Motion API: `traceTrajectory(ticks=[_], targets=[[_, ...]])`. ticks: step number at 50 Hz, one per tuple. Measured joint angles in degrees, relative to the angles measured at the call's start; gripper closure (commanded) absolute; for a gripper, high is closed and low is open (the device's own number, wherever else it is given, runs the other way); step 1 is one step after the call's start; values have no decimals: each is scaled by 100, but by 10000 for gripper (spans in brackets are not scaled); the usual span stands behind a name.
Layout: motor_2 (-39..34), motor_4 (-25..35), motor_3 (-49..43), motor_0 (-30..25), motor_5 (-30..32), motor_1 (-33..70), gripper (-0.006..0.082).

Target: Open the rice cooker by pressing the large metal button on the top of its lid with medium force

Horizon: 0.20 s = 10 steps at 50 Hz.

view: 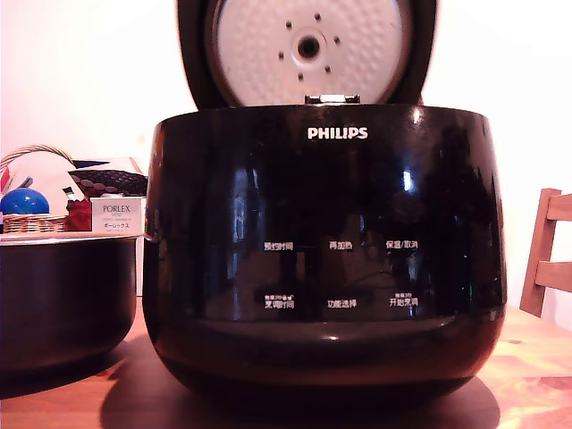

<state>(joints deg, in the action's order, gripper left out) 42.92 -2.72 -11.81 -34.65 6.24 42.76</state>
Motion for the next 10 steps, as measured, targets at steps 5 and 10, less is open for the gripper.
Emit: traceTrajectory(ticks=[5, 10], targets=[[-2, -94, -105, 116, 2, -184, 790], [-2, -146, -120, 205, 4, -310, 790]])
